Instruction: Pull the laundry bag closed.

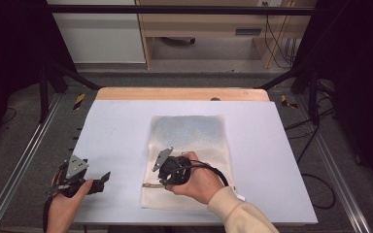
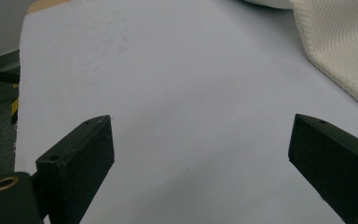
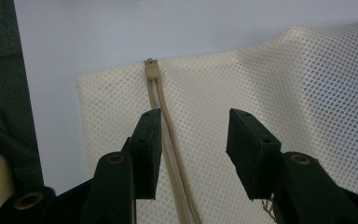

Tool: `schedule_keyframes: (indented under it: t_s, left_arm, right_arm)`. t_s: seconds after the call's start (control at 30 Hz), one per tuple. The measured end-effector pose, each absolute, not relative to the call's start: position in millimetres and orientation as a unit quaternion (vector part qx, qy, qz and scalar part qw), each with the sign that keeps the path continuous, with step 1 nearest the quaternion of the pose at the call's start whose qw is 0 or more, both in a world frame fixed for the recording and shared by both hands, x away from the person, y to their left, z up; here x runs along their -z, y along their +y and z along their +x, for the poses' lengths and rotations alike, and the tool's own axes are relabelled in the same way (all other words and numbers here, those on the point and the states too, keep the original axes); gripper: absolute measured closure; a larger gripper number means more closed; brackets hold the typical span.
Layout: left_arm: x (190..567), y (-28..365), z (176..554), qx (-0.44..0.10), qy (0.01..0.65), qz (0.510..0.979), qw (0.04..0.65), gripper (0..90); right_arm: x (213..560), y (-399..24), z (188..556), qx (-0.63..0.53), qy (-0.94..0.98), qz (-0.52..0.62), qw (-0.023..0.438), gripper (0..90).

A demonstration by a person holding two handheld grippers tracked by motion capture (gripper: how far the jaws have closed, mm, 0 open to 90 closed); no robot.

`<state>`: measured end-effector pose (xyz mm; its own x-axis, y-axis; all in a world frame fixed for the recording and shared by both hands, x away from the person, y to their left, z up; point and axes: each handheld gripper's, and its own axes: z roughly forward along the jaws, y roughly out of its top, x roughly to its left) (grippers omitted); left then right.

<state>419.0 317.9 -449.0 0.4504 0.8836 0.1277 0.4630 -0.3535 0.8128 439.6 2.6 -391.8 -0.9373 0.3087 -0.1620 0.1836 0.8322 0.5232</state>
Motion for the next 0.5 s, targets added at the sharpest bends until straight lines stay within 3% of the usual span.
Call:
schedule_keyframes:
  t_s: [0.33,0.5]
  left_arm:
    - [451.2,318.8,421.2,-0.281,0.441,0.772,0.361,5.5]
    - [452.2,317.8,421.2,-0.278,0.442,0.774,0.359,5.5]
  right_arm:
    - [410.0,26.3,442.3,-0.26,0.955,0.104,0.1,63.7]
    - [419.7,43.7,440.3,-0.26,0.957,0.094,0.083,71.8]
